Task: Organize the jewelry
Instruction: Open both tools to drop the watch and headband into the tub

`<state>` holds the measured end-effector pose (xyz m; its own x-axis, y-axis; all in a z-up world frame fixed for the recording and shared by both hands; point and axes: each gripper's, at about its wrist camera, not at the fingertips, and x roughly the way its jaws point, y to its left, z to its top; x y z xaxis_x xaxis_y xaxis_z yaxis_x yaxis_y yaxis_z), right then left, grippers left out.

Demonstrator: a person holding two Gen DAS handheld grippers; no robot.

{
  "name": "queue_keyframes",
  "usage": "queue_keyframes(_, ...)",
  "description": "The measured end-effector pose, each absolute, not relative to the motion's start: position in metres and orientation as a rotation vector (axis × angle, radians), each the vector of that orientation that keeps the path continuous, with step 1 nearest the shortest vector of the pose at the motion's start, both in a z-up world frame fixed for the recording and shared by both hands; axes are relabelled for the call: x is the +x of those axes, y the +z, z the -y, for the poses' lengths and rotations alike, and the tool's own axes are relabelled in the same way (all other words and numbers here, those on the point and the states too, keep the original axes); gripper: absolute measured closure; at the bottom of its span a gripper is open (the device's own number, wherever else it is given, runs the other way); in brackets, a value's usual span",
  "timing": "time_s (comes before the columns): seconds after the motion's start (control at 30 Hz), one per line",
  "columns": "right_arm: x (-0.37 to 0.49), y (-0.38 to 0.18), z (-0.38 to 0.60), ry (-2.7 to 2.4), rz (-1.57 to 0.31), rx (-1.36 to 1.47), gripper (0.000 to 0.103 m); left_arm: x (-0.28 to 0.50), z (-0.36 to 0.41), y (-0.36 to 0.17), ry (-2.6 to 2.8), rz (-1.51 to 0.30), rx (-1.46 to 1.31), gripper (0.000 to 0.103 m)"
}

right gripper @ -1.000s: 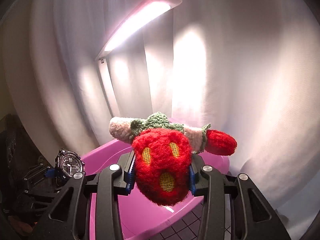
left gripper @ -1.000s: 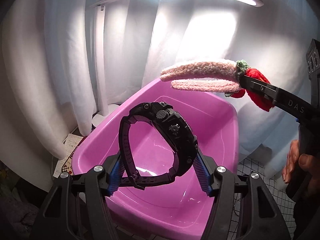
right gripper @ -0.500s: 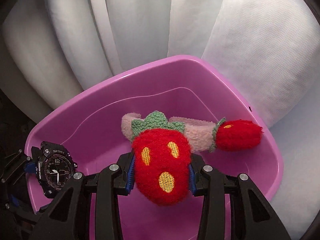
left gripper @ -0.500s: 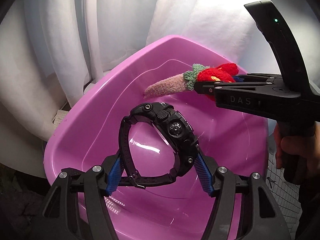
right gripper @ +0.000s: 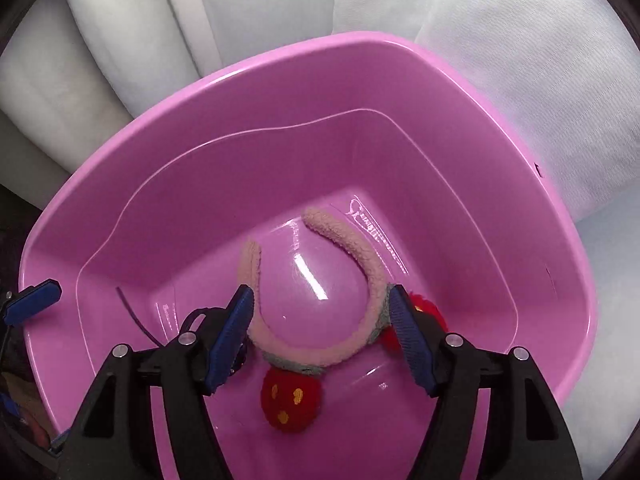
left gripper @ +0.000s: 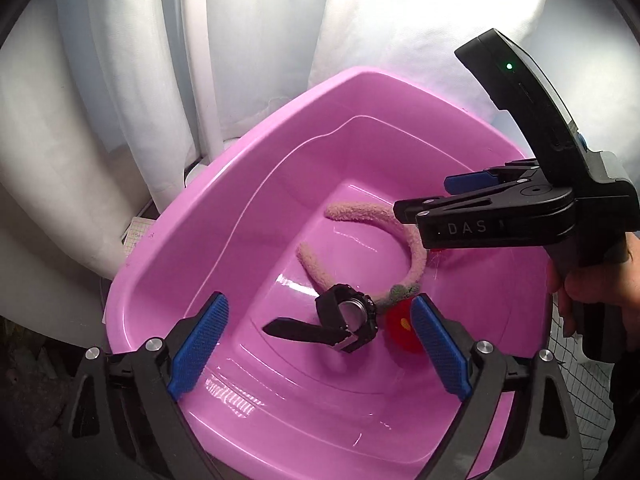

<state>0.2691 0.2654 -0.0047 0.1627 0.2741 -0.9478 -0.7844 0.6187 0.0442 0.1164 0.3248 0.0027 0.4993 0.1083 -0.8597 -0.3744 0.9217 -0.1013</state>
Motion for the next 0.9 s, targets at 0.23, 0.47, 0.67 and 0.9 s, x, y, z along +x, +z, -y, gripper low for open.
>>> queue_keyframes(0.23, 0.262, 0.005, -0.261, 0.816, -1.15, -0.5, 0.036, 0.102, -0.323, 0.007, 0.318, -1.011, -0.282, 0.013)
queue_keyframes(0.47, 0.24, 0.033, -0.238, 0.836, -1.098, -0.418, 0.036, 0.089, -0.315, 0.016, 0.353, -0.971, -0.246, 0.011)
queue_keyframes(0.67, 0.222, 0.066, -0.19, 0.821, -1.018, -0.324, 0.036, 0.066, -0.297, 0.035, 0.363, -0.919, -0.217, 0.009)
queue_keyframes(0.9, 0.196, 0.091, -0.093, 0.765, -0.905, -0.185, 0.032, 0.053, -0.252, 0.056, 0.326, -0.852, -0.185, 0.007)
